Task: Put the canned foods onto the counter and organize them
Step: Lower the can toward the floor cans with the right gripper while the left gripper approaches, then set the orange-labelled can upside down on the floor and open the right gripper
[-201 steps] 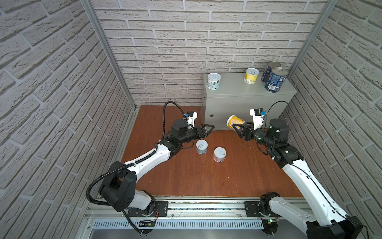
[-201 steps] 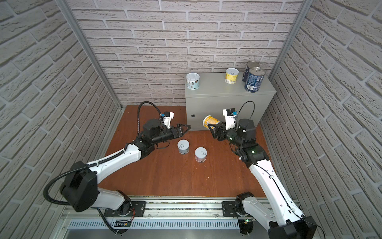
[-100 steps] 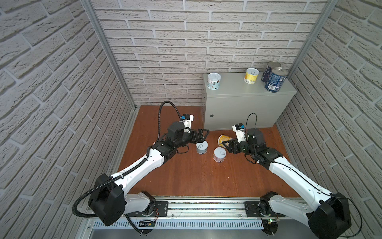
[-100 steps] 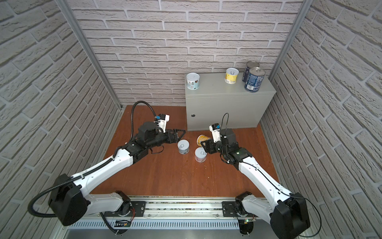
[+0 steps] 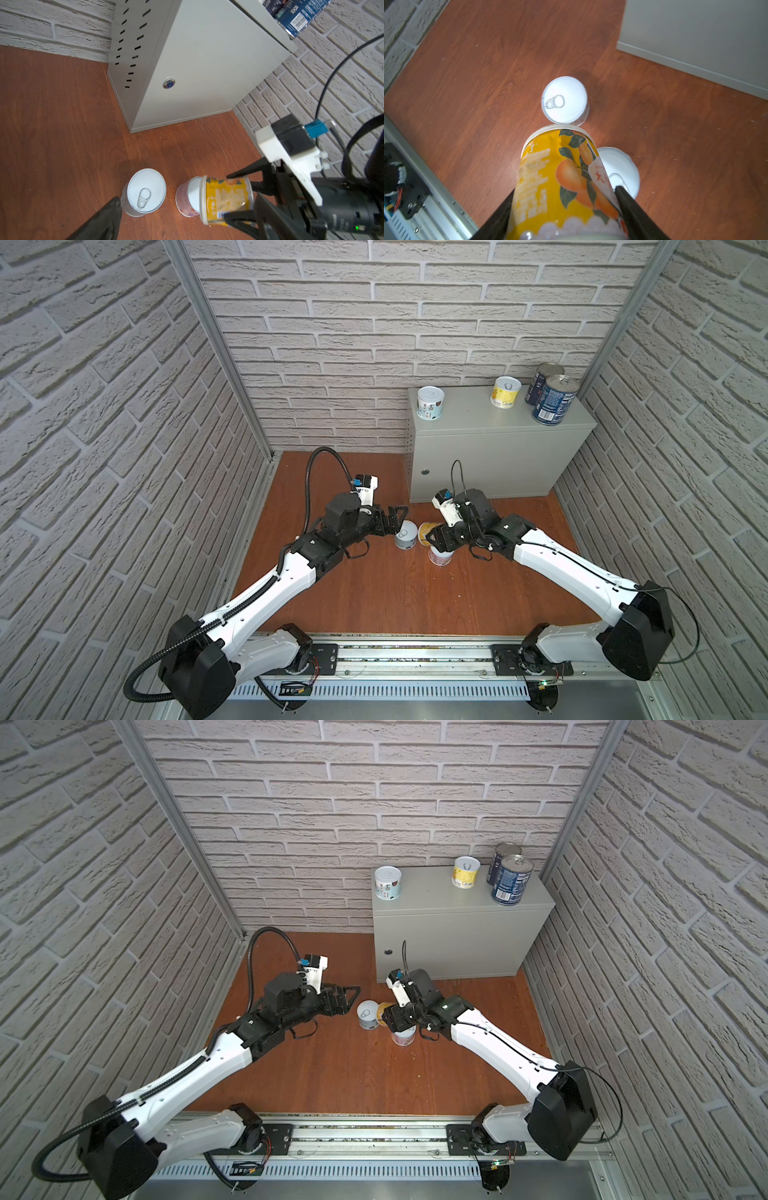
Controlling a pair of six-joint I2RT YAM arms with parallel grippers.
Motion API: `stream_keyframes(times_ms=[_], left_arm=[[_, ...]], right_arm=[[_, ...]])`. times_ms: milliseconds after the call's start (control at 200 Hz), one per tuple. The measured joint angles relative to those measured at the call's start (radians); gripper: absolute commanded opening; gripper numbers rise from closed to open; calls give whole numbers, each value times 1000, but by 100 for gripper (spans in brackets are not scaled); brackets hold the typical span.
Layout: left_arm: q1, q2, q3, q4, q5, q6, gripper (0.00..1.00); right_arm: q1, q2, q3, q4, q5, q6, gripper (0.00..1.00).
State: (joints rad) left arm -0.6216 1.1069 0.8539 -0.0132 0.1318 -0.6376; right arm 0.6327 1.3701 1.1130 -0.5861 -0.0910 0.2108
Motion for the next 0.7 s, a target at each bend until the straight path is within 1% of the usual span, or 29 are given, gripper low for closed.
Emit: stream_keyframes(times_ms=[90, 215, 365, 415, 495, 620, 700], left_arm=[[13, -29, -22, -12, -15, 7, 98], [32, -65, -62, -31, -42, 9, 99], [56, -102, -101, -91, -68, 9, 98], [61, -119, -115, -108, -76, 9, 98], [66, -147, -134, -132, -89, 9, 98], [72, -178, -149, -169, -104, 10, 98], [72, -182, -153, -174, -109, 16, 98]], right_arm=[[58, 66, 33, -26, -3, 1, 27], [109, 162, 49, -39, -16, 5, 26], [124, 259, 51, -39, -23, 23, 25], [124, 289, 58, -41, -22, 26, 27], [124, 327, 76, -41, -23, 28, 33], [125, 348, 95, -32, -29, 29, 57], [125, 349, 108, -29, -39, 29, 66]])
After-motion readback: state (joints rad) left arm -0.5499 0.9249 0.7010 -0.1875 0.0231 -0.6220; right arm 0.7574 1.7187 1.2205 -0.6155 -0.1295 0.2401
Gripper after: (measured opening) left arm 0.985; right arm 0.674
